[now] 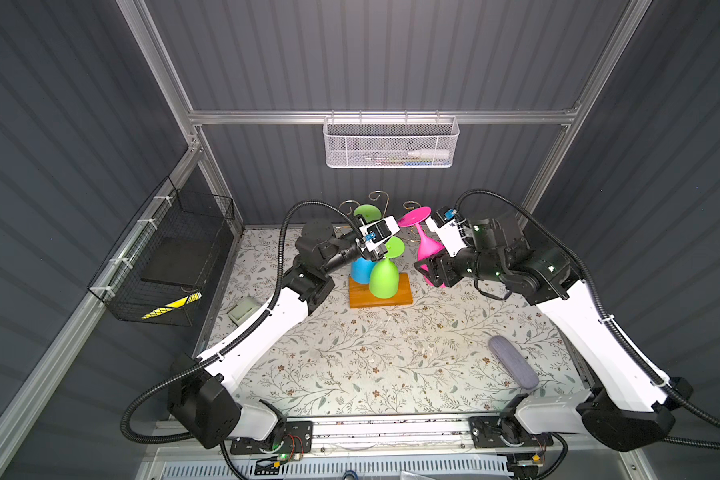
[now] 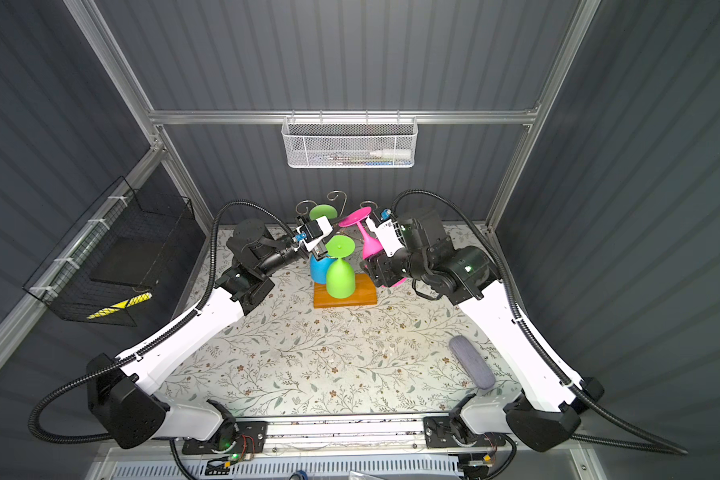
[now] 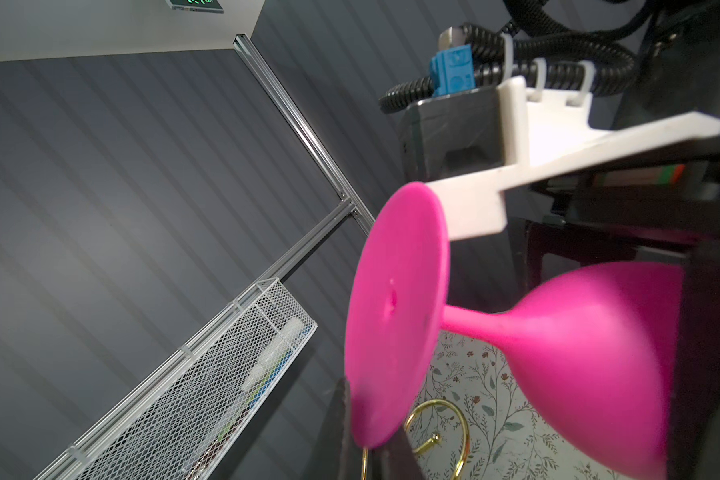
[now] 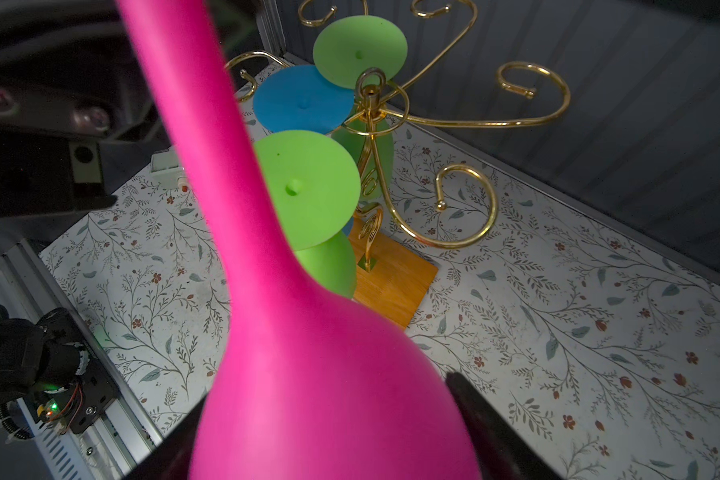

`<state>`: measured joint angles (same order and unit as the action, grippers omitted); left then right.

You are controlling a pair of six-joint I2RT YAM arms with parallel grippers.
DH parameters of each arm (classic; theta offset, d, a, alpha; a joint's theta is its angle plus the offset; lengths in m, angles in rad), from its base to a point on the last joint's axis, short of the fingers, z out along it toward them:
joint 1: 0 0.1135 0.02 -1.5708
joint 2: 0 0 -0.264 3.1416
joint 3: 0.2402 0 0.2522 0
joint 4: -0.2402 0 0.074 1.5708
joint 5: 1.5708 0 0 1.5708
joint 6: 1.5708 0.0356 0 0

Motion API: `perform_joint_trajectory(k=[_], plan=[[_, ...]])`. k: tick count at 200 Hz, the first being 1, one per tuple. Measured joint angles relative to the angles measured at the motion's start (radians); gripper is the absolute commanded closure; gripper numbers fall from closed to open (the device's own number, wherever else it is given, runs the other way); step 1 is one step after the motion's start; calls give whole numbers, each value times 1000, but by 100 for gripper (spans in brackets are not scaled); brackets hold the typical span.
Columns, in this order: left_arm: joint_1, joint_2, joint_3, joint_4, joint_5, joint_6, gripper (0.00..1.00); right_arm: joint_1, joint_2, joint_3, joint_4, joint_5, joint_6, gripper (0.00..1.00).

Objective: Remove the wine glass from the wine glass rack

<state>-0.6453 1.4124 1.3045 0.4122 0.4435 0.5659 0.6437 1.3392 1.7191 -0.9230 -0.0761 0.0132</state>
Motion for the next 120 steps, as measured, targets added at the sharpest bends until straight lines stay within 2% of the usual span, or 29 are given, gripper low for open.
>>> perform_joint_trajectory(k=[40,61,69,120], plan=[[-1,-3,-5,0,-32,-10,100,0,-6,0,11,-8,16,16],[-1,-20,-34,-2,-68,-52,100,2,-35,-15,42,-15,11,4],[-2,-29,-50,-4,-75,-72,100,3,-54,-27,55,-14,14,1],[-7,-100,-151,-4,-150,-203,100,-29,-156,-93,146,-23,33,1]])
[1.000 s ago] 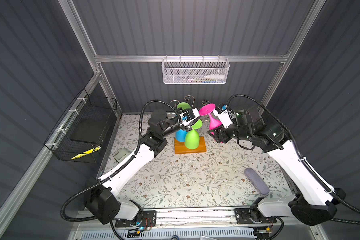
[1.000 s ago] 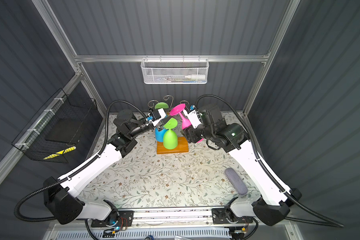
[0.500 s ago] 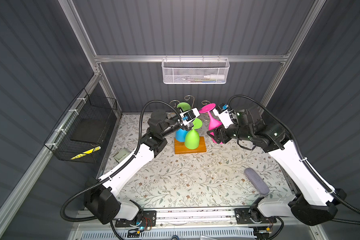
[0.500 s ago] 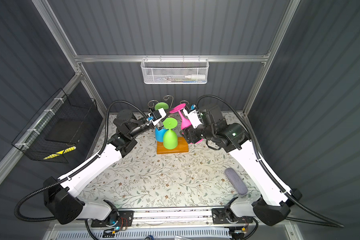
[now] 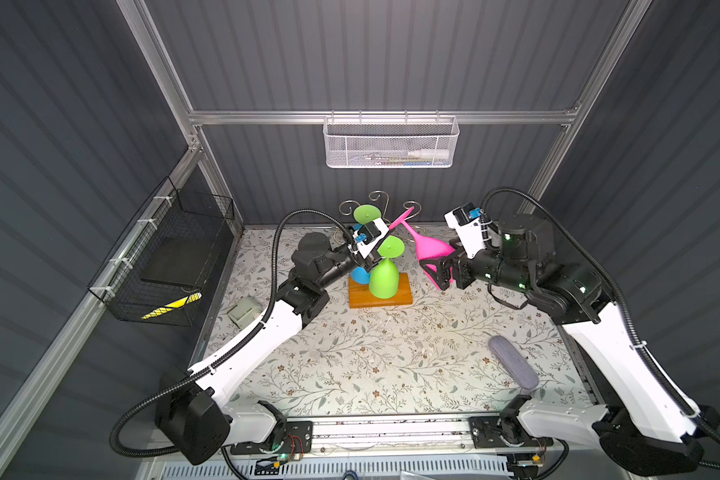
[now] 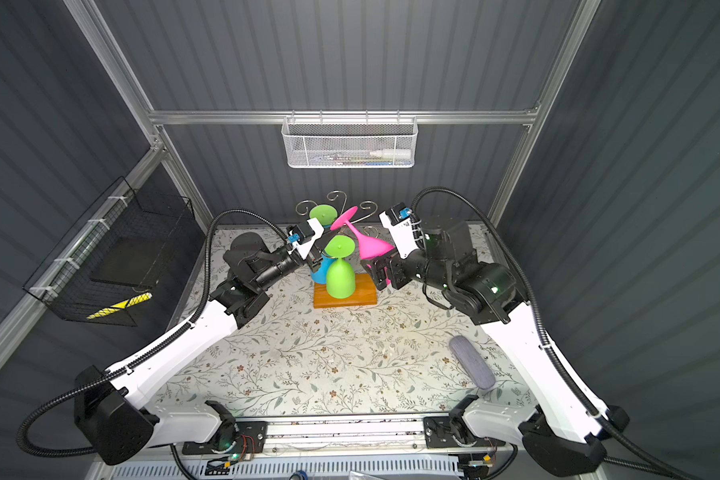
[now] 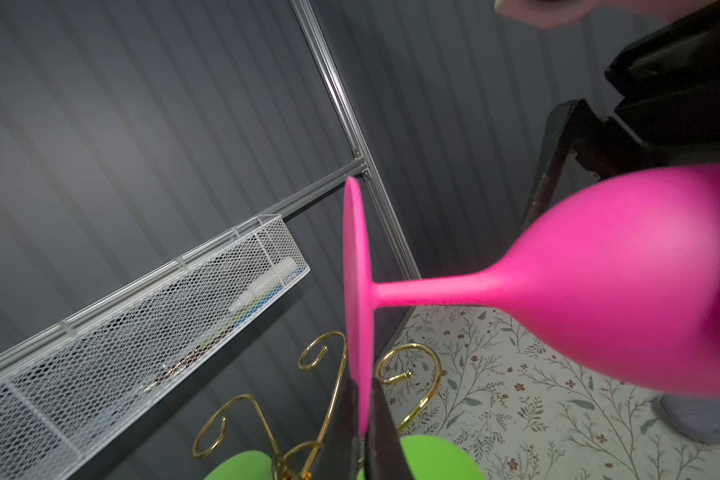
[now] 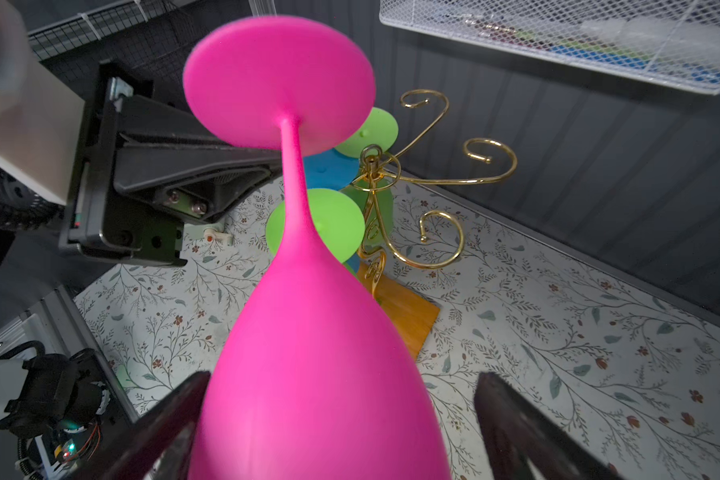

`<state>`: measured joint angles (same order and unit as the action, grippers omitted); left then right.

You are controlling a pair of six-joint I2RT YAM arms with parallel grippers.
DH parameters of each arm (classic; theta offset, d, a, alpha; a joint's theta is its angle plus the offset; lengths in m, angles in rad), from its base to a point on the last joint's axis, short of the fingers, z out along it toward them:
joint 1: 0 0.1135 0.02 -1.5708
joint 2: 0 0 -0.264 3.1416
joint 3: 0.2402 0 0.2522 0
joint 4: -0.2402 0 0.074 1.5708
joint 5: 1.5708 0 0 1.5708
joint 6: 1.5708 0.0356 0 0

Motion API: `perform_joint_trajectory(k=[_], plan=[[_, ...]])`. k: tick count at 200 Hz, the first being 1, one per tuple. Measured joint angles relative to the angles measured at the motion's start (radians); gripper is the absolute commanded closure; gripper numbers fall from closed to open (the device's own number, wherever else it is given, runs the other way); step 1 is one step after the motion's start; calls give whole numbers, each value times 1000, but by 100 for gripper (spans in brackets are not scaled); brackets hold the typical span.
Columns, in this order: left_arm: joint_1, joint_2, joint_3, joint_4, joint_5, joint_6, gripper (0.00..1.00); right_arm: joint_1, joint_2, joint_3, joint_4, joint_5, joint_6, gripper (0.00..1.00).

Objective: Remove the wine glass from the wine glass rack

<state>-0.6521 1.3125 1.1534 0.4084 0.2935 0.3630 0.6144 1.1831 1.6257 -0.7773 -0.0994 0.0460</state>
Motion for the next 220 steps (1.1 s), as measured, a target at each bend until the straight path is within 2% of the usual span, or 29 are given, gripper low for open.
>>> perform_joint_trajectory(k=[24,60,114,130,156,203,220], plan=[[-2,-15,-18,-1,-46,-64,100,-46,-32,-43,47,-39,16,1],[-8,-17,-39,-5,-119,-167,100,-138,-116,-142,127,-160,50,1],[-8,-33,-40,-3,-156,-275,100,-282,-280,-294,272,-336,131,2],[-8,-41,-44,-4,-155,-292,100,-315,-302,-326,307,-366,158,7],[-8,-47,-47,-3,-148,-313,100,-351,-311,-351,352,-393,204,23],[-8,-50,-50,-4,-126,-334,100,-359,-254,-343,438,-438,254,28],[-8,-50,-50,-4,-117,-342,100,-359,-217,-338,468,-453,276,33]])
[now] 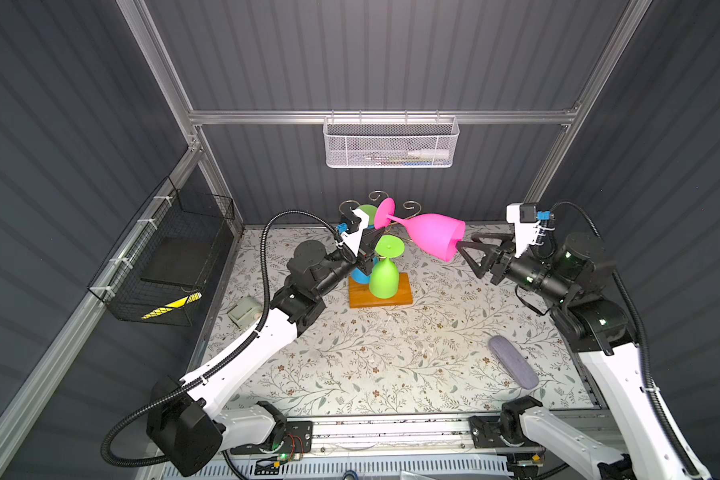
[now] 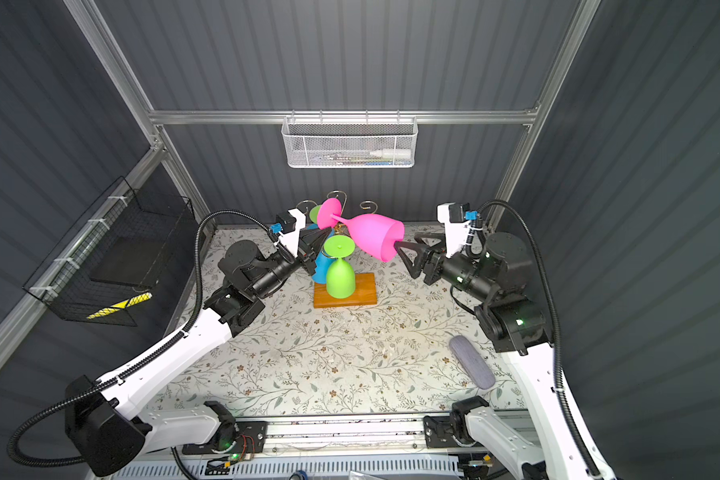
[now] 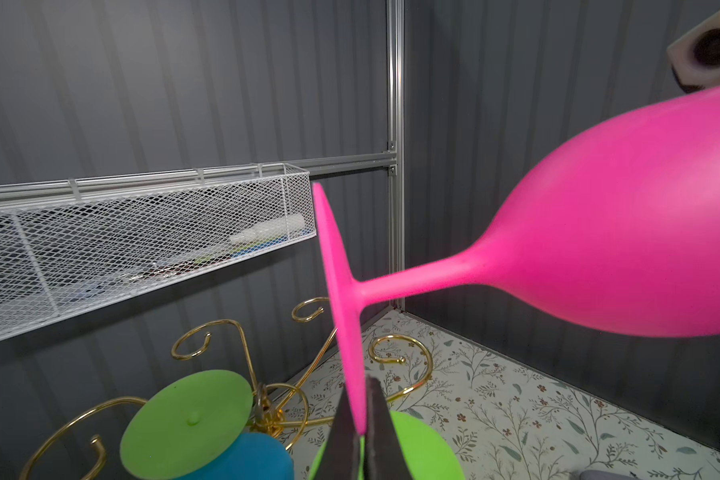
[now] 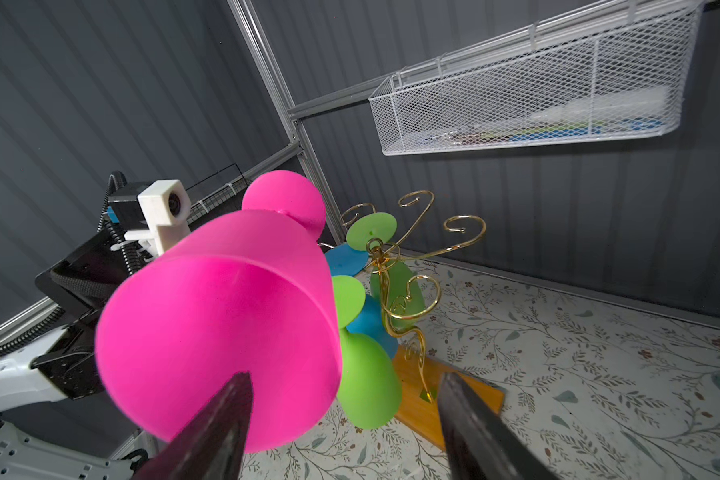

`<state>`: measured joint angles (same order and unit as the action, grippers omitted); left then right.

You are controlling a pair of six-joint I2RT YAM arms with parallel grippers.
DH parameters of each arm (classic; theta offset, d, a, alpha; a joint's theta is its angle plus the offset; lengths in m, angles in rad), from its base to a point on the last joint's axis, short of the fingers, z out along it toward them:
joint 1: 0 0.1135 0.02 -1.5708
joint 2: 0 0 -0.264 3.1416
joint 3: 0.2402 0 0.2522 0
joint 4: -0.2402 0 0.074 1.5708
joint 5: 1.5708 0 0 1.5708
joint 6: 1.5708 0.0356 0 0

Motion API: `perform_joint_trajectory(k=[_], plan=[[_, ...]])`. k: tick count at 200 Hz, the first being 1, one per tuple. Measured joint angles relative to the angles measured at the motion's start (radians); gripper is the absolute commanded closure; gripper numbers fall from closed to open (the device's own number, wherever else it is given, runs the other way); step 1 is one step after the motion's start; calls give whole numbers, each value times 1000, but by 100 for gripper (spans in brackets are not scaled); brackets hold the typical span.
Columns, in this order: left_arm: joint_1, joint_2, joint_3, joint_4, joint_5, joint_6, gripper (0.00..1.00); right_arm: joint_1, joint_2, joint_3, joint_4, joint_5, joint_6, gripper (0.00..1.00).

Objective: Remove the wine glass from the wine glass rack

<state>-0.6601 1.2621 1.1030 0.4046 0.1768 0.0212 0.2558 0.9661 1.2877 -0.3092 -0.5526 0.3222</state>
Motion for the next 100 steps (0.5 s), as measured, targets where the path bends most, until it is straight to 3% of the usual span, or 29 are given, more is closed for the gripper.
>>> perform_joint_trajectory(k=[65,84,94,100], plan=[[1,2,0,-2,16,-11,100,11,95,18,72,-45,68,89],[1,4,0,-6,17,-11,100,17,93,24,76,-49,80,100],[1,4,0,-5,16,-11,93,17,92,27,73,-48,80,100],[1,4,0,-3,14,-9,83,17,92,29,71,-46,81,100]])
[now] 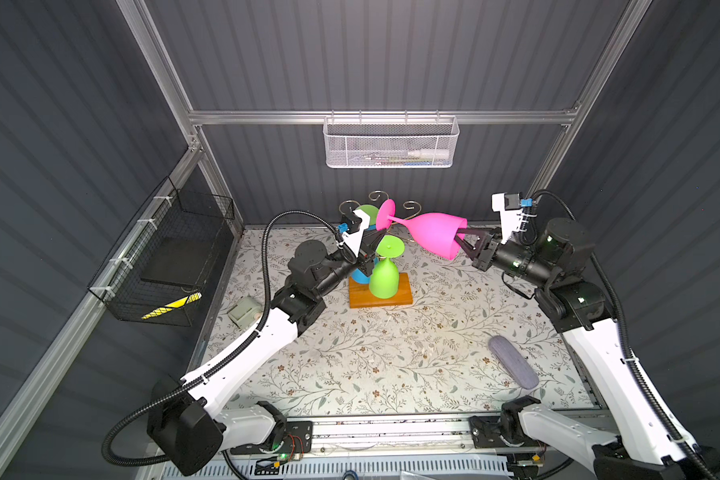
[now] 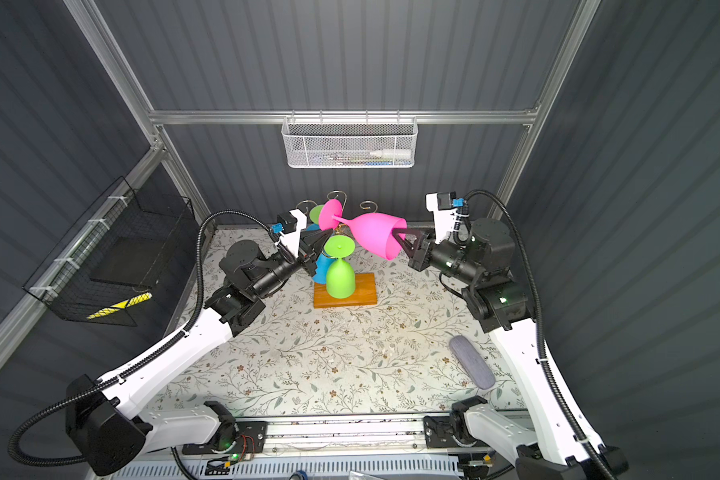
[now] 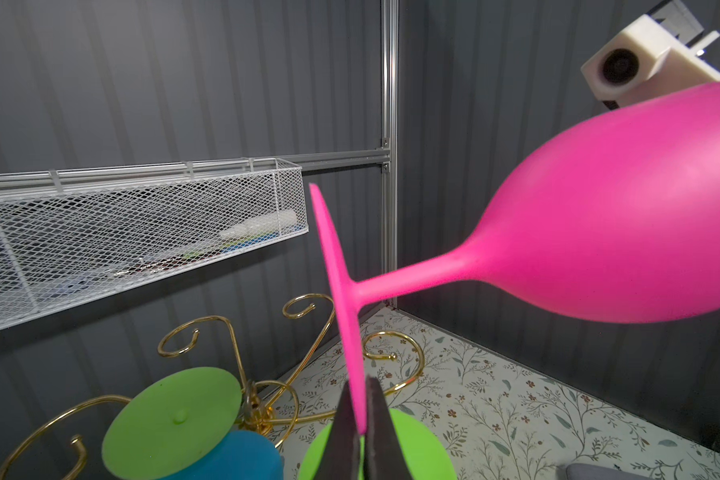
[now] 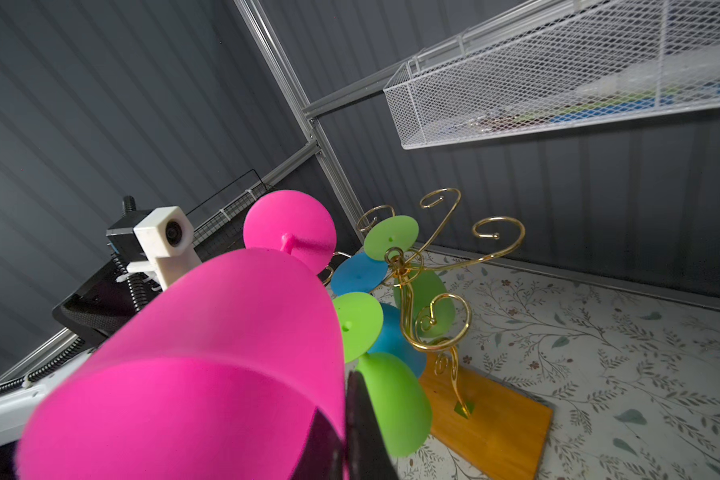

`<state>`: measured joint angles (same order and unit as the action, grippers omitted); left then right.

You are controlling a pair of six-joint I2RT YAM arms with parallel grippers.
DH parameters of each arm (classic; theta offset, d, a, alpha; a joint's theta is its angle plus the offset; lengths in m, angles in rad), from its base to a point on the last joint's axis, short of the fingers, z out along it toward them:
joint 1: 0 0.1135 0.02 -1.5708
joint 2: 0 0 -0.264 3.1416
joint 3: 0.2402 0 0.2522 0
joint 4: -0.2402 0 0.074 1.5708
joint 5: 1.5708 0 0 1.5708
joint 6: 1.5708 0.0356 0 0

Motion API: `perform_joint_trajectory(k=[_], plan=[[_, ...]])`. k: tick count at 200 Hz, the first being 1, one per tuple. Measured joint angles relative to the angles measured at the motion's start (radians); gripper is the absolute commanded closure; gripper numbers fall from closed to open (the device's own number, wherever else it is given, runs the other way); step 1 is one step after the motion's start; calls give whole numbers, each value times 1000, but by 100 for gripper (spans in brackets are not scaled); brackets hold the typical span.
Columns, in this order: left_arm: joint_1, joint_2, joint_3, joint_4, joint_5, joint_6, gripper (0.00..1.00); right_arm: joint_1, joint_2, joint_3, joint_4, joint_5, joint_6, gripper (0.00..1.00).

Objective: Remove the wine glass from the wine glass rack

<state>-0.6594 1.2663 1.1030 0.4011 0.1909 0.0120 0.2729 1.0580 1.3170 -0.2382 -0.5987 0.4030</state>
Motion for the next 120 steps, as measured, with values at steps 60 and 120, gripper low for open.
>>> perform_joint_trajectory(k=[60,120], plan=[[0,-16,-5,-6,-79,32,21,-18,-88,43,-98,204,-47,100],[0,-166,-95,53,-353,120,5,-58,-157,179,-345,557,-169,100]])
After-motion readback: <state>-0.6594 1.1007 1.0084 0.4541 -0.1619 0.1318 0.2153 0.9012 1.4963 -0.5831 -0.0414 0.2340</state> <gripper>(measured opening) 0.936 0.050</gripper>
